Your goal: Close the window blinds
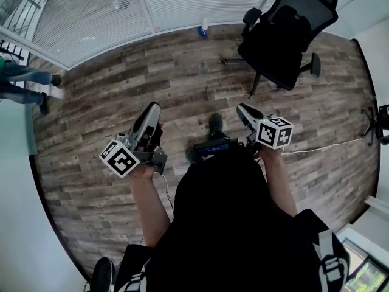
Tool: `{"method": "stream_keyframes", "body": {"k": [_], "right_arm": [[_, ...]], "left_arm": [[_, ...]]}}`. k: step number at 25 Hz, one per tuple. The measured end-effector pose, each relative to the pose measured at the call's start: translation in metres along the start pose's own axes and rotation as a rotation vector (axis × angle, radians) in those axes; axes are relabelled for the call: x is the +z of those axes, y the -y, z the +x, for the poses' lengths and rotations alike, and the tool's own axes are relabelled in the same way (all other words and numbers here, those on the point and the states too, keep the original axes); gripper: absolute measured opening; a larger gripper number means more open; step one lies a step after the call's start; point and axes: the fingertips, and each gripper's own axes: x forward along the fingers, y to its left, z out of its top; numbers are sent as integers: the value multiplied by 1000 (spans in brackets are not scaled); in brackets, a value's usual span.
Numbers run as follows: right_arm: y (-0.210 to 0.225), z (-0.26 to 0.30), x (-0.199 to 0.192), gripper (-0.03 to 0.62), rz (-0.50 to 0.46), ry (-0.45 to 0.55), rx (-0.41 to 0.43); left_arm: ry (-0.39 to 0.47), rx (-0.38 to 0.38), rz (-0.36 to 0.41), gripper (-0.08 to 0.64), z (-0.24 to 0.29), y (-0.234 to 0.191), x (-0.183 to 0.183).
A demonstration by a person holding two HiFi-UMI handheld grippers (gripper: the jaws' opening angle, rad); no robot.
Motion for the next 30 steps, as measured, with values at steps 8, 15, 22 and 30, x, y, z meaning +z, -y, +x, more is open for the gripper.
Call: {"method": "stream_keyframes", "body": {"k": [8,15,22,30], "right_arm": [[41,79,39,41,60,-35,71],[77,139,144,41,4,-1,145],[124,173,194,41,17,-2,153],[151,207,201,41,98,-14,103]], "left_arm": [[26,97,28,65,46,-43,34],[37,121,109,65,133,-55,79],[-8,163,88,66,188,-78,79],[-45,118,72,66,249,-126,111]]}}
